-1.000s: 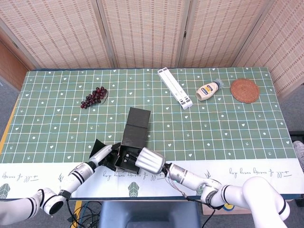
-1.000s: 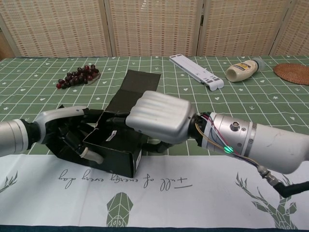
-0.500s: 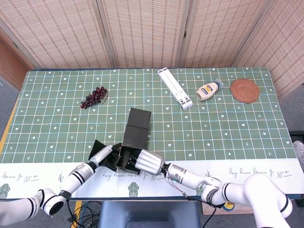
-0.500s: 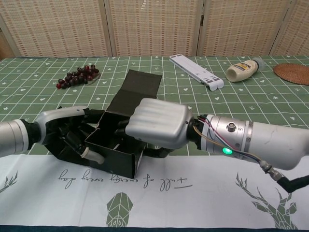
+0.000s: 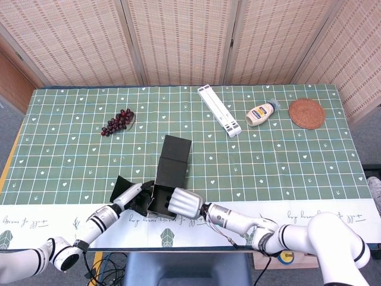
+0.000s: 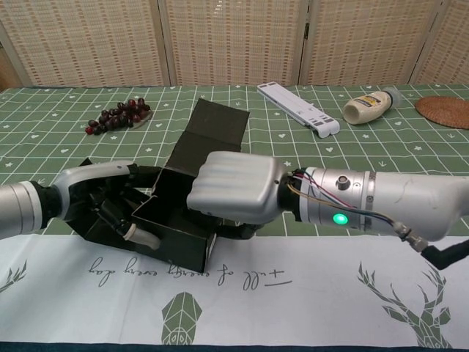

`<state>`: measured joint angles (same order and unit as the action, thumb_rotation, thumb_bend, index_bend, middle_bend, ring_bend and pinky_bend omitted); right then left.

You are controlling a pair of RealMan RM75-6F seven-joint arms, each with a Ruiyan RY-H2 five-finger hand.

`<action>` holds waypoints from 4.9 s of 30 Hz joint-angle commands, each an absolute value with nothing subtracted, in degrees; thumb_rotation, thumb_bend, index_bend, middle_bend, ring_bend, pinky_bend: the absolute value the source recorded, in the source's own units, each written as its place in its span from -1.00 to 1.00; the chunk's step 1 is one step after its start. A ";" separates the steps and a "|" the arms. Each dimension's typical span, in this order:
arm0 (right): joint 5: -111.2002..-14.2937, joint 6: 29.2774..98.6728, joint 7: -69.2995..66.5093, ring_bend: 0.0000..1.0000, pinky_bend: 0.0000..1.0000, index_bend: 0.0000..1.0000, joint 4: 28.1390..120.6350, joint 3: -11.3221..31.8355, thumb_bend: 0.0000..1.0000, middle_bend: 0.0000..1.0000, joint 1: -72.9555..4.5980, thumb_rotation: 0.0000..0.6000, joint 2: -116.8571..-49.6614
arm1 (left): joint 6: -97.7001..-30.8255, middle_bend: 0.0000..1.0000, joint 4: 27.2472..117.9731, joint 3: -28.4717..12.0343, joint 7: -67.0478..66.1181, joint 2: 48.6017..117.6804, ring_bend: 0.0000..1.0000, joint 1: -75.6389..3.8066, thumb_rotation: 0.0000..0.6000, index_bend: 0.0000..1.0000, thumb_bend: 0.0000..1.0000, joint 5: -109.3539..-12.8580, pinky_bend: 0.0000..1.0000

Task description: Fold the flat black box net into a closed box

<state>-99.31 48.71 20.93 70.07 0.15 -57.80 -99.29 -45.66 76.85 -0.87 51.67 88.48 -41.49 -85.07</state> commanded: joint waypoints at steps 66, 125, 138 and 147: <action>-68.61 36.85 17.64 0.40 0.92 -1.00 75.80 10.94 -0.32 -0.87 -56.72 1.00 -97.41 | -61.98 -1.00 92.51 -1.75 30.95 75.52 -0.10 -29.67 1.00 -1.00 -0.81 -83.16 0.65; -60.66 46.71 -18.48 0.56 1.00 -0.35 77.76 20.70 -0.44 -0.12 -44.62 1.00 -107.54 | -81.16 -1.00 88.38 -7.84 21.63 77.39 -0.08 -20.59 1.00 -0.92 -0.81 -82.15 0.67; -66.66 48.87 -37.65 0.56 1.00 -0.35 87.38 22.16 -0.44 -0.09 -37.16 1.00 -100.92 | -85.16 -1.00 80.63 -9.57 16.57 81.58 -0.10 -18.28 1.00 -1.00 -0.81 -80.79 0.67; -68.16 48.85 -39.58 0.56 1.00 -0.35 87.68 20.85 -0.44 -0.09 -36.90 1.00 -101.21 | -85.59 -1.00 76.34 -10.04 15.26 88.09 -0.10 -23.05 1.00 -1.00 -0.81 -87.61 0.67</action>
